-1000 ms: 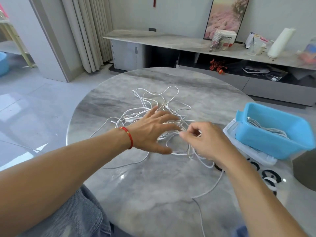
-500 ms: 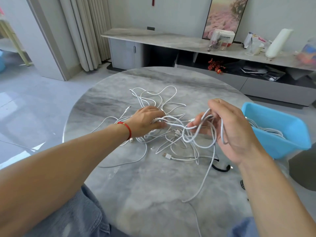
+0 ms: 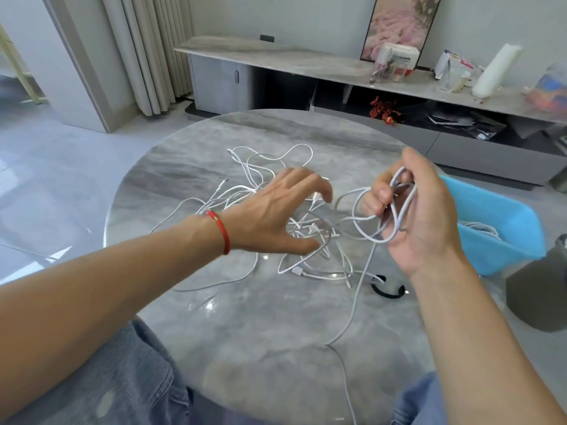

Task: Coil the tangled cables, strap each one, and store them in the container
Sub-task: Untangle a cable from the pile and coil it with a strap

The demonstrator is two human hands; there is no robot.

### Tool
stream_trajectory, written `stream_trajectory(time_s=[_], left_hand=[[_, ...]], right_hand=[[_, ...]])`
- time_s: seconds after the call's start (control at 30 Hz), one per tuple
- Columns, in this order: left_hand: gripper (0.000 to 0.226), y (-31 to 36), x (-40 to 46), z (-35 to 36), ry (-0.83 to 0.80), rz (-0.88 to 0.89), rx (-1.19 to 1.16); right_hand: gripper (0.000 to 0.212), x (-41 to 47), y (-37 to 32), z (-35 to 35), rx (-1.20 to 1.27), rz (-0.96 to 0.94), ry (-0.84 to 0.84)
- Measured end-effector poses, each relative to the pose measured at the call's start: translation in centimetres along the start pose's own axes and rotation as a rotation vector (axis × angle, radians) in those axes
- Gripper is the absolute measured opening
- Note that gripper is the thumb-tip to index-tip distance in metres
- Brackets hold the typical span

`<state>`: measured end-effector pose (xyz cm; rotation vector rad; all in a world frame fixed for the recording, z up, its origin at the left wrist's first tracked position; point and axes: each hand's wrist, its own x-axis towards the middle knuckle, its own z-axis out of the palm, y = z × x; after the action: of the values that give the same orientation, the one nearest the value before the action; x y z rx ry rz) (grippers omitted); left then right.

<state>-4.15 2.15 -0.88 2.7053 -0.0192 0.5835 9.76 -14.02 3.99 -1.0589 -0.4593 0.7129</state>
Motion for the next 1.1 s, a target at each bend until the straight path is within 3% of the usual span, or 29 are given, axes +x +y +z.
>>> stream_trajectory(time_s=[0.1, 0.2, 0.37, 0.43, 0.6, 0.7, 0.77, 0.83, 0.87, 0.9, 1.0, 1.1], left_hand=[[0.021, 1.7, 1.1, 1.0, 0.136, 0.067, 0.015], [0.019, 1.5, 1.8, 1.1, 0.104, 0.0, 0.03], [0.02, 0.6, 1.2, -0.2, 0.161, -0.262, -0.158], [0.021, 0.2, 0.9, -1.1, 0.201, -0.388, -0.256], [0.021, 0.4, 1.0, -2.4, 0.321, -0.431, -0.28], [0.017, 0.8, 1.4, -3.1, 0.368, -0.344, -0.176], [0.016, 1.2, 1.6, -3.2, 0.298, -0.265, -0.098], [0.016, 1.3, 1.5, -2.9, 0.216, -0.211, -0.085], [0.016, 1.2, 1.4, -2.8, 0.195, -0.207, -0.101], [0.018, 1.0, 1.3, -2.8, 0.18, -0.219, -0.128], [0.018, 0.1, 0.9, -3.0, 0.094, -0.283, -0.24], [0.015, -1.0, 0.1, -2.8, -0.046, -0.341, -0.383]], right_hand=[[0.044, -0.3, -0.4, 0.1, 0.188, -0.004, -0.039], [0.042, -0.2, -0.8, -0.6, 0.275, 0.021, -0.07], [0.019, 0.5, -0.4, -2.1, -0.457, 0.002, 0.103], [0.01, 0.3, 0.3, -2.1, -0.691, 0.069, 0.012], [0.033, -0.8, 0.9, -0.2, -1.058, 0.234, -0.435], [0.045, -1.2, 0.2, 0.4, -1.394, 0.107, -0.402], [0.056, -1.2, 0.0, 0.7, -1.247, 0.065, -0.382], [0.04, -1.1, 0.5, 0.9, -0.805, 0.073, -0.388], [0.029, -1.0, 1.0, 1.0, -0.703, 0.033, -0.355], [0.022, -0.9, 1.6, 1.0, -0.717, -0.048, -0.293], [0.034, -0.3, 2.5, 0.6, -0.889, -0.294, -0.119], [0.037, 0.4, 2.0, 0.0, -0.706, -0.315, -0.014]])
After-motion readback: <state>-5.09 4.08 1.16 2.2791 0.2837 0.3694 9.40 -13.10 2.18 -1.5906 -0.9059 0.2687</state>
